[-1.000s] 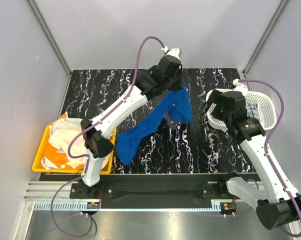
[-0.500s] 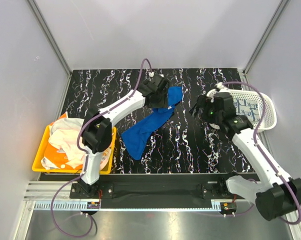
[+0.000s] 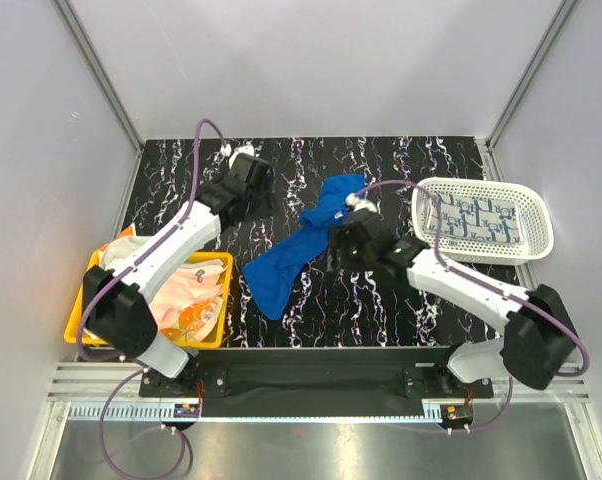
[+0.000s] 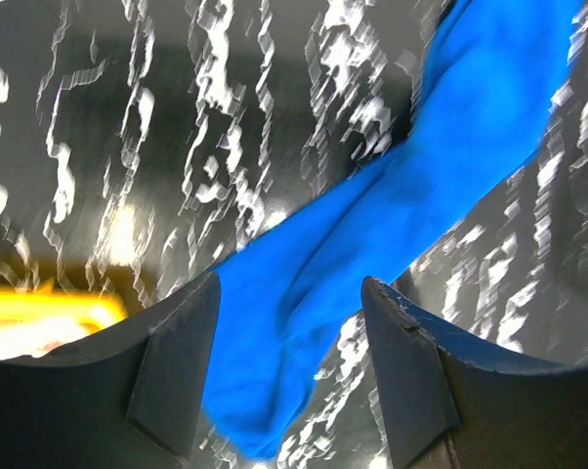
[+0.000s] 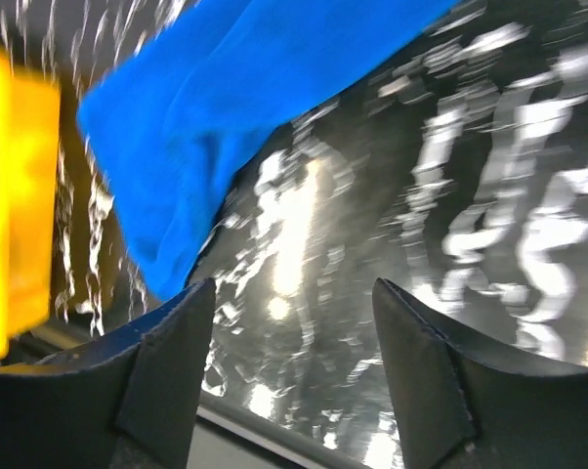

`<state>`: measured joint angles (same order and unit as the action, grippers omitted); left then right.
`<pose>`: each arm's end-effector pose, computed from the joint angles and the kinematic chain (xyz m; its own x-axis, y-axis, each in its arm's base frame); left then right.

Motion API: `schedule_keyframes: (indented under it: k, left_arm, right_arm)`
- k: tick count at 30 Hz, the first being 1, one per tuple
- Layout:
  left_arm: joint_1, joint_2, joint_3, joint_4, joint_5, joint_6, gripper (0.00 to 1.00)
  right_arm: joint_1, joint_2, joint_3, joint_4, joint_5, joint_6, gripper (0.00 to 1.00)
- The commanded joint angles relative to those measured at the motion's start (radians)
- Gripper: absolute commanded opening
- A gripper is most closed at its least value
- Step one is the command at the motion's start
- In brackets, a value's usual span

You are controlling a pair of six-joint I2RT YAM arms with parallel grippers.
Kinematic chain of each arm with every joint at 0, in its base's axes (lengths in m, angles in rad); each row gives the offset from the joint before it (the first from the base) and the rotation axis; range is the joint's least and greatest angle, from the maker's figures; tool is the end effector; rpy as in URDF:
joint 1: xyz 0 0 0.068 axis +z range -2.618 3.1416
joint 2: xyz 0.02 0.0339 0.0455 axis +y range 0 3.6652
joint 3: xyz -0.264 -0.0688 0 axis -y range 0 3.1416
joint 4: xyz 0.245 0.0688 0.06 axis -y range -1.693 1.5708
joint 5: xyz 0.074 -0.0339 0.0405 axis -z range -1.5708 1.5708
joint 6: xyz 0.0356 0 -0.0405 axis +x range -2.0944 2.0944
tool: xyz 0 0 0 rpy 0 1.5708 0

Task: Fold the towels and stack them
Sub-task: Flatten out the crumpled towel

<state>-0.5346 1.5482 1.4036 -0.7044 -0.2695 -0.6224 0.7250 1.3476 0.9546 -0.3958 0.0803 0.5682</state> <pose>0.2945 -0.1634 0.3202 -0.7228 -0.2251 -0.6533 -0.1005 0.9697 -0.2228 0.2175 0.1889 0.2549 -0.7805 0.0251 -0.6246 -0.2357 0.9136 0.3312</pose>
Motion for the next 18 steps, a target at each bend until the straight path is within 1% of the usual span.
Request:
schedule_keyframes:
  k: [1,3,4,5,6,7,8,12,14,18]
  left_arm:
    - [-0.007,-0.088,-0.130,-0.001,-0.022,-0.011,0.64]
    - [0.001,-0.138,-0.167,-0.003,-0.033,-0.011,0.64]
    - [0.007,-0.178,-0.195,-0.006,-0.033,-0.011,0.64]
    - [0.021,-0.197,-0.202,-0.012,-0.030,-0.010,0.64]
    - [0.027,-0.213,-0.210,-0.013,-0.022,-0.008,0.64]
    - [0.033,-0.243,-0.216,-0.018,-0.020,-0.005,0.64]
    - [0.042,-0.253,-0.215,-0.026,-0.019,0.000,0.64]
    - [0.055,-0.303,-0.216,-0.037,0.004,0.015,0.64]
    - [0.061,-0.325,-0.221,-0.041,0.010,0.021,0.64]
    - [0.070,-0.362,-0.250,-0.030,0.029,0.036,0.64]
  right_arm:
    - [0.149,0.062,0.013,0.112,0.052,0.071,0.71]
    - [0.215,0.117,0.016,0.133,0.075,0.111,0.71]
    - [0.246,0.137,0.022,0.152,0.087,0.125,0.69]
    - [0.305,0.174,0.026,0.163,0.107,0.152,0.67]
    - [0.327,0.194,0.027,0.173,0.114,0.171,0.65]
    - [0.349,0.212,0.029,0.201,0.127,0.192,0.60]
    - [0.382,0.253,0.029,0.212,0.139,0.229,0.57]
    - [0.442,0.353,0.070,0.255,0.191,0.286,0.49]
    - [0.462,0.424,0.134,0.218,0.246,0.286,0.48]
    - [0.499,0.518,0.219,0.166,0.294,0.295,0.48]
